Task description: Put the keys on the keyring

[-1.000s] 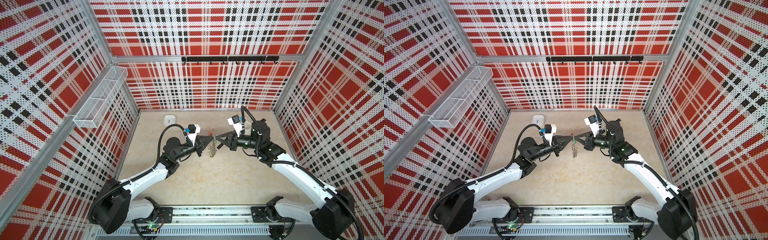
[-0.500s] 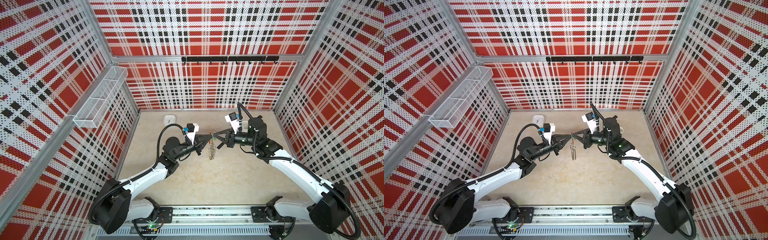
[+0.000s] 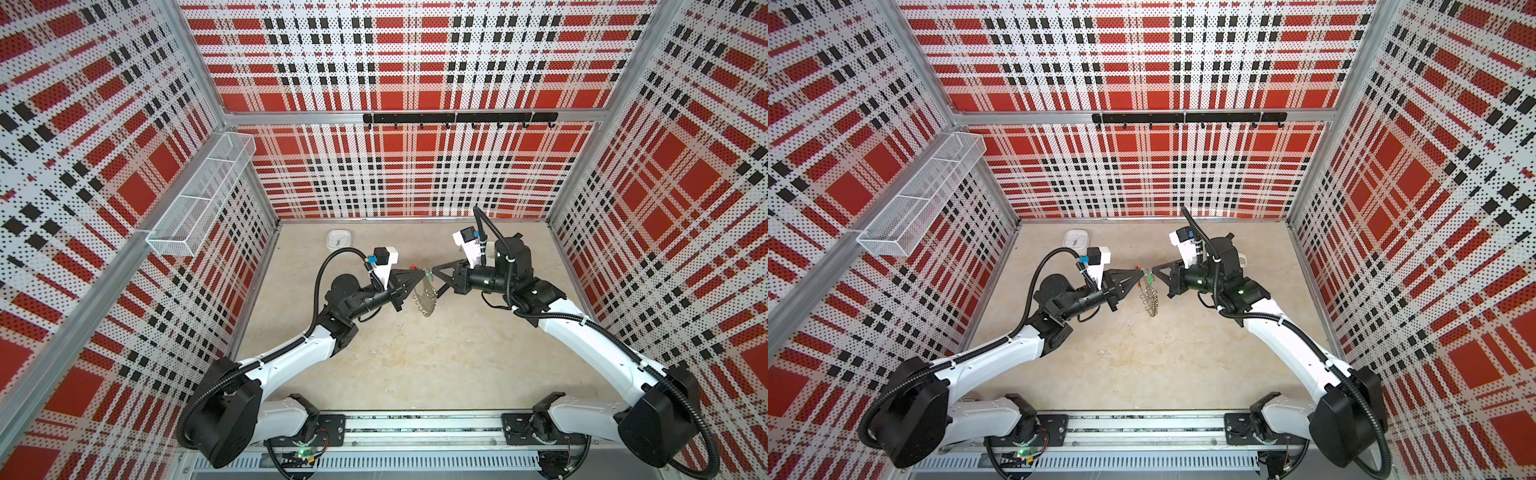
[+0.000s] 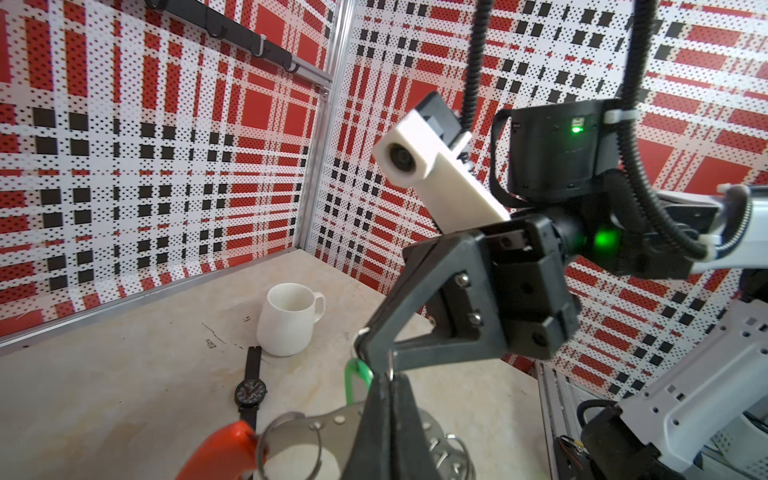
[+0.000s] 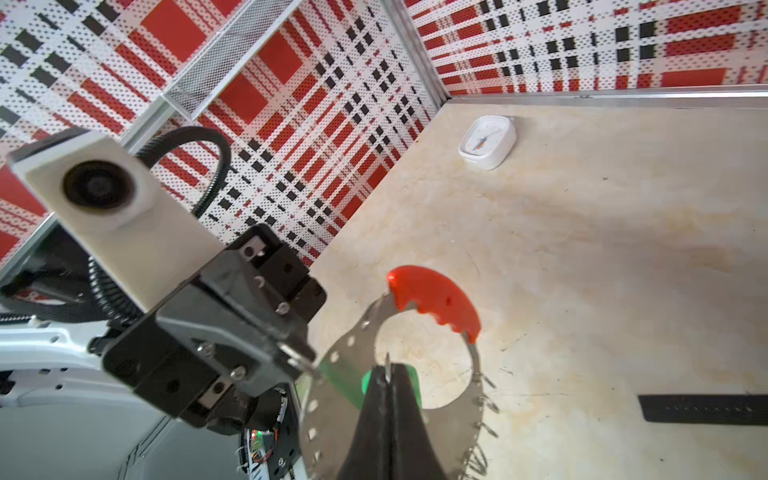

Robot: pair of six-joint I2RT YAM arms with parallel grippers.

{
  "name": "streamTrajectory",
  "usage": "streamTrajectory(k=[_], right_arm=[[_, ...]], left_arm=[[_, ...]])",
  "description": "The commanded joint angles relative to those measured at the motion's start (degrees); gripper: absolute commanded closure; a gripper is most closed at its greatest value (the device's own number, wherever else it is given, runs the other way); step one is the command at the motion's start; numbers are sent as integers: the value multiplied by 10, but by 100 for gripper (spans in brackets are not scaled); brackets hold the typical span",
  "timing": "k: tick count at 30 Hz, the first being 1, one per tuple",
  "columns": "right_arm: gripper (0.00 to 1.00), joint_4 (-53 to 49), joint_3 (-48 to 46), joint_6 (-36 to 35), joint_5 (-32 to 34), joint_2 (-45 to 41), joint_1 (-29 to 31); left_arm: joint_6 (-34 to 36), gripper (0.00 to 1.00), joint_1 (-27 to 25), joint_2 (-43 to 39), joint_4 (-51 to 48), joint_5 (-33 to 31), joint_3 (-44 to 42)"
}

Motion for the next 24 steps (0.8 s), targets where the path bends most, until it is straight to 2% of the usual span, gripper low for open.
streamTrajectory(k=[1, 7, 11, 24], right_arm=[[100, 14, -11, 9, -3, -11, -5], [100, 1, 3, -45, -39, -33, -5], [100, -55, 43, -92, -52, -9, -4], [100, -56, 96, -94, -62, 26, 16]], left_arm=[[6, 100, -1, -5, 38, 4, 15], [-15, 100, 5, 5, 44, -28, 22], [-61, 100, 18, 24, 44, -11, 48], [-59, 100, 4, 33, 44, -1, 59]])
